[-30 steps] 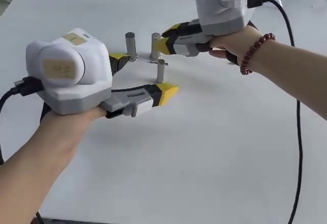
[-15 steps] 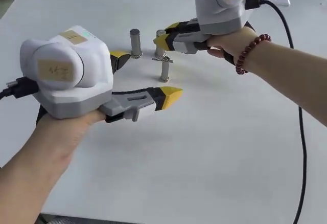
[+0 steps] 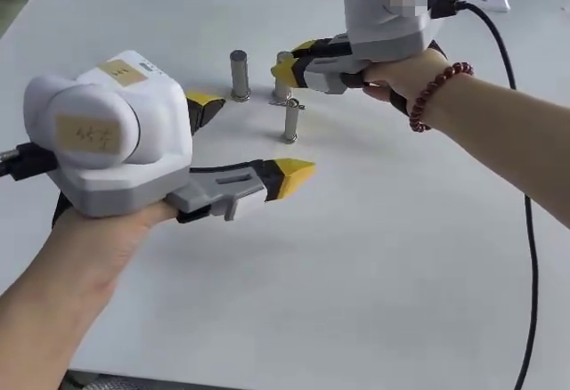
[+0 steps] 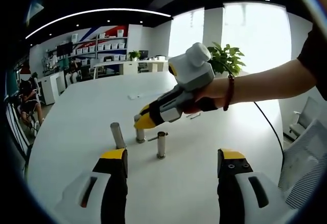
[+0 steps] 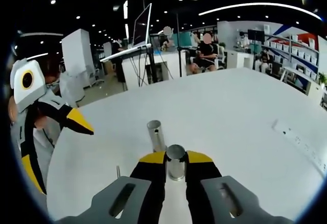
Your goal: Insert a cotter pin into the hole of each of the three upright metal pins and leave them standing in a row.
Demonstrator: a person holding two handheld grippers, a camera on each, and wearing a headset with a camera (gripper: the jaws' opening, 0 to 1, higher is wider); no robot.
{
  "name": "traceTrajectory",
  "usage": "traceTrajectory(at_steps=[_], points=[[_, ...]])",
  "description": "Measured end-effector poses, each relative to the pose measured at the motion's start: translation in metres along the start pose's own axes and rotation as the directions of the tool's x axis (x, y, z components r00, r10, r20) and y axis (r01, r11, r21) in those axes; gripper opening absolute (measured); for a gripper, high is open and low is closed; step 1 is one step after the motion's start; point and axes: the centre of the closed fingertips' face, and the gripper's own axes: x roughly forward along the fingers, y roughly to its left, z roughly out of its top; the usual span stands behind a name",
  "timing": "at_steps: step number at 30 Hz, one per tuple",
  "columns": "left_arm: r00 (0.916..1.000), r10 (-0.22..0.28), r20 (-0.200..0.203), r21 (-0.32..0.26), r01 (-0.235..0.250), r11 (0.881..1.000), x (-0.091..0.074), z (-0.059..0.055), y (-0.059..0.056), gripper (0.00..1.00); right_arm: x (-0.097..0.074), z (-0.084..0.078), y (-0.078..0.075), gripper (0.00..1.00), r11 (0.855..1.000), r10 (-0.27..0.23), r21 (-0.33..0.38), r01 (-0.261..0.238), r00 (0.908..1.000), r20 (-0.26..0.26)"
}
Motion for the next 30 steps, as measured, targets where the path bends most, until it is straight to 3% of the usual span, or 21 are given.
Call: traceTrajectory(at_steps=[7, 15, 30], points=[[1.0000, -0.001, 0.007, 0.013, 0.001, 1.000, -0.002, 0.002, 0.000, 0.69, -0.007, -0.002, -0.001, 0.08, 1.000, -0.021, 0.007, 0.021, 0.9998, 0.001], [1.0000, -0.003, 0.006, 0.013, 0.003, 1.000, -0.003, 0.002, -0.002, 0.70, -0.022, -0.002, -0.005, 0.08, 0.998, -0.055, -0.038, 0.055, 0.9985, -0.004], [0.9999, -0.010, 0.005, 0.022, 0.009, 1.000, -0.010, 0.004, -0.010, 0.72, -0.075, -0.026, -0.009, 0.08, 0.987, -0.163, -0.001, 0.163, 0.9860, -0.034]])
